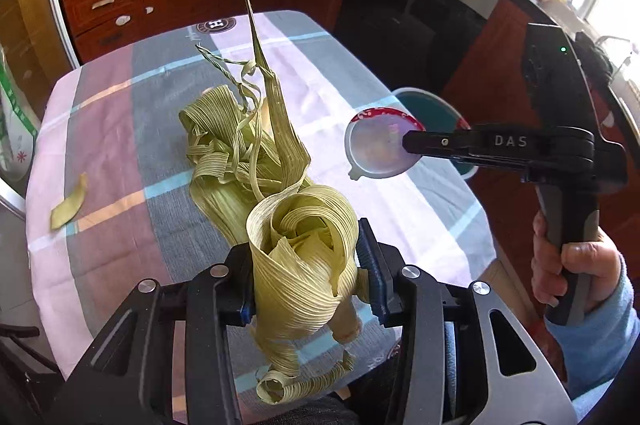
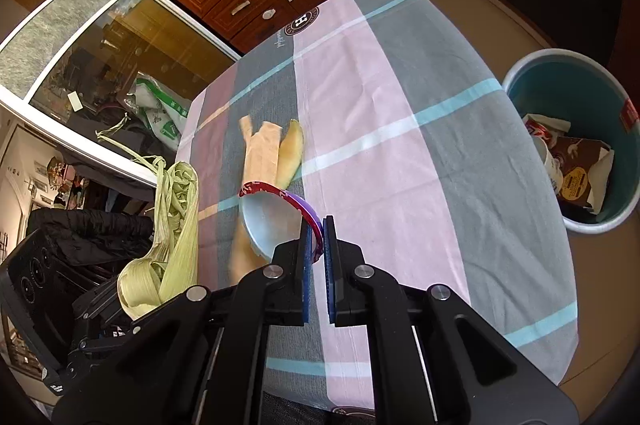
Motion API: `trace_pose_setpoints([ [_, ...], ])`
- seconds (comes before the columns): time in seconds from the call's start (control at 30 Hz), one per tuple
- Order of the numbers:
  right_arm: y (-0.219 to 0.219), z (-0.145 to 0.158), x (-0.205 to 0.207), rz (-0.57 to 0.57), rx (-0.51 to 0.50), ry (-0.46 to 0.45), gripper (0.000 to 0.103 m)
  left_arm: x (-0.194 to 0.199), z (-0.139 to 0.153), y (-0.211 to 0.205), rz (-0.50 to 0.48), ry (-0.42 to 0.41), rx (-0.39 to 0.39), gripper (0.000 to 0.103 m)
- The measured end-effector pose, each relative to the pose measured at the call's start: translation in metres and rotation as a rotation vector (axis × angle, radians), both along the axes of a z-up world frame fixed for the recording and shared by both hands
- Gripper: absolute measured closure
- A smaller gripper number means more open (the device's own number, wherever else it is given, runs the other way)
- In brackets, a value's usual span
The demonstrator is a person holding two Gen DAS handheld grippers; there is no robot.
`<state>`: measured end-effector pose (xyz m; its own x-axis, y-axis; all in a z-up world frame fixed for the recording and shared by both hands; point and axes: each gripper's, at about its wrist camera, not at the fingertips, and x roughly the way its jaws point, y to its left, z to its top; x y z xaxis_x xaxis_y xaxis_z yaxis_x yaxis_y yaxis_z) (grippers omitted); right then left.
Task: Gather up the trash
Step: 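Lift the corn husks and purple wrapper and carry both over the teal bin, then open left tool to drop the husks while right tool drops the wrapper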
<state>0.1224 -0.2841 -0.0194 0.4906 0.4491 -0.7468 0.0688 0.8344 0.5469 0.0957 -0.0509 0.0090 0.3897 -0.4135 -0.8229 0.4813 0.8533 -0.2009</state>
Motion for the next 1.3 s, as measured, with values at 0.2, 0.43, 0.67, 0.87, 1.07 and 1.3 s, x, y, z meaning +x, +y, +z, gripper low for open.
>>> trace_pose_setpoints([
  [0.2, -0.021, -0.013, -0.028, -0.038, 0.030, 0.011, 0.097, -0.015, 0.008, -0.008, -0.011, -0.025, 0.016, 0.060],
  [0.43, -0.058, -0.006, -0.043, -0.102, 0.069, -0.030, 0.097, -0.005, 0.015, -0.054, -0.084, -0.035, 0.036, 0.059],
  [0.67, -0.127, -0.006, -0.052, -0.225, 0.085, -0.056, 0.097, 0.023, 0.010, -0.138, -0.194, -0.020, 0.068, 0.059],
  [0.87, -0.200, -0.020, -0.062, -0.372, 0.098, -0.041, 0.097, 0.039, -0.001, -0.224, -0.312, -0.009, 0.105, 0.059],
  [1.07, -0.251, -0.044, -0.067, -0.467, 0.096, 0.016, 0.097, 0.050, -0.027, -0.297, -0.411, 0.021, 0.135, 0.059],
  [1.3, -0.280, -0.069, -0.060, -0.521, 0.071, 0.085, 0.097, 0.064, -0.071, -0.342, -0.473, 0.093, 0.164, 0.058],
])
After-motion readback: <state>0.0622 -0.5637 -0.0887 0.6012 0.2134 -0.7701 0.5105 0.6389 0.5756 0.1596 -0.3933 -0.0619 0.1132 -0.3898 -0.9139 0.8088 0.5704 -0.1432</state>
